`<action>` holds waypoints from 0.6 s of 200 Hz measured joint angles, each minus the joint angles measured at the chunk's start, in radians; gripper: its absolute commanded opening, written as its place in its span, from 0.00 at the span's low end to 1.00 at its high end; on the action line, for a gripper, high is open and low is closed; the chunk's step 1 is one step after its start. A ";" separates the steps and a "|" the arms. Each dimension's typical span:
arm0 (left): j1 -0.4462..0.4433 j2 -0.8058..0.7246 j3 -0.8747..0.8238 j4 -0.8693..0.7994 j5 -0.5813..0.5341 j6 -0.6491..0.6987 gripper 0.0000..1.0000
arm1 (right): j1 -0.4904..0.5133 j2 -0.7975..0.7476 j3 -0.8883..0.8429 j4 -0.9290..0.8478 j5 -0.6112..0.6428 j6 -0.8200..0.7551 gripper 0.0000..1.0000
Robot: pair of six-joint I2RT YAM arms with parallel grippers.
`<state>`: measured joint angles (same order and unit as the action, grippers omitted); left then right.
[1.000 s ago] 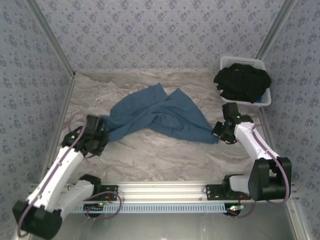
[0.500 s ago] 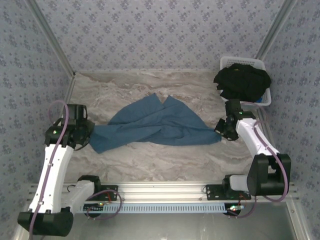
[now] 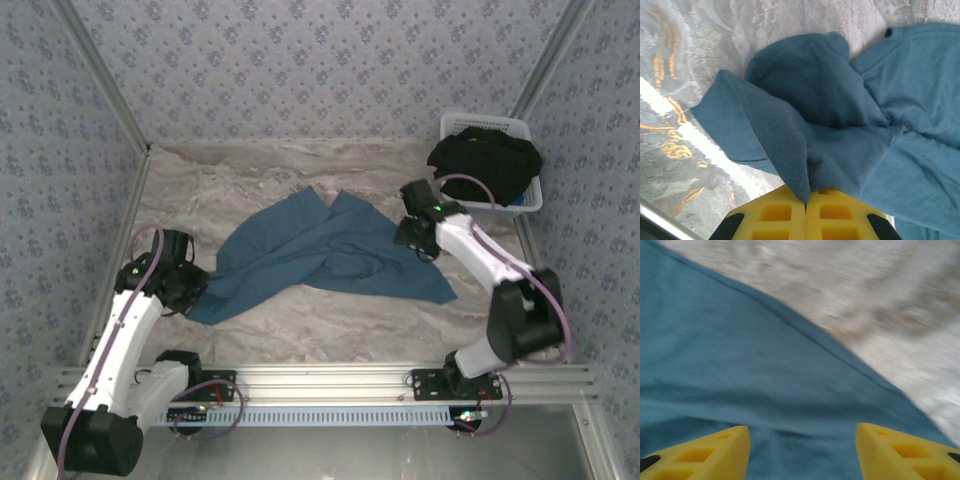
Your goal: Fold and stack the t-shirts
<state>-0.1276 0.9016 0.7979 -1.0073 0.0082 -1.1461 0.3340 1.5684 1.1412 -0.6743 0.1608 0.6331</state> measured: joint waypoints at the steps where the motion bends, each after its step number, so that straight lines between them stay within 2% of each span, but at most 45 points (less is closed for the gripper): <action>1: 0.000 0.003 0.000 0.003 0.002 0.001 0.00 | 0.004 0.013 0.010 0.006 -0.003 -0.002 0.59; 48: -0.010 0.082 0.026 0.058 0.025 0.022 0.00 | 0.071 0.418 0.375 0.123 -0.080 -0.050 0.59; 94: -0.011 0.109 0.052 0.091 0.037 0.031 0.00 | 0.073 0.661 0.664 0.117 -0.072 -0.085 0.55; 120: -0.011 0.128 0.062 0.107 0.053 0.032 0.00 | 0.081 0.726 0.704 0.117 -0.035 -0.120 0.58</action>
<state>-0.1387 1.0298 0.8600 -0.9001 0.0612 -1.1141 0.4152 2.2940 1.8454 -0.5575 0.1261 0.5133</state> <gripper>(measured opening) 0.061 0.561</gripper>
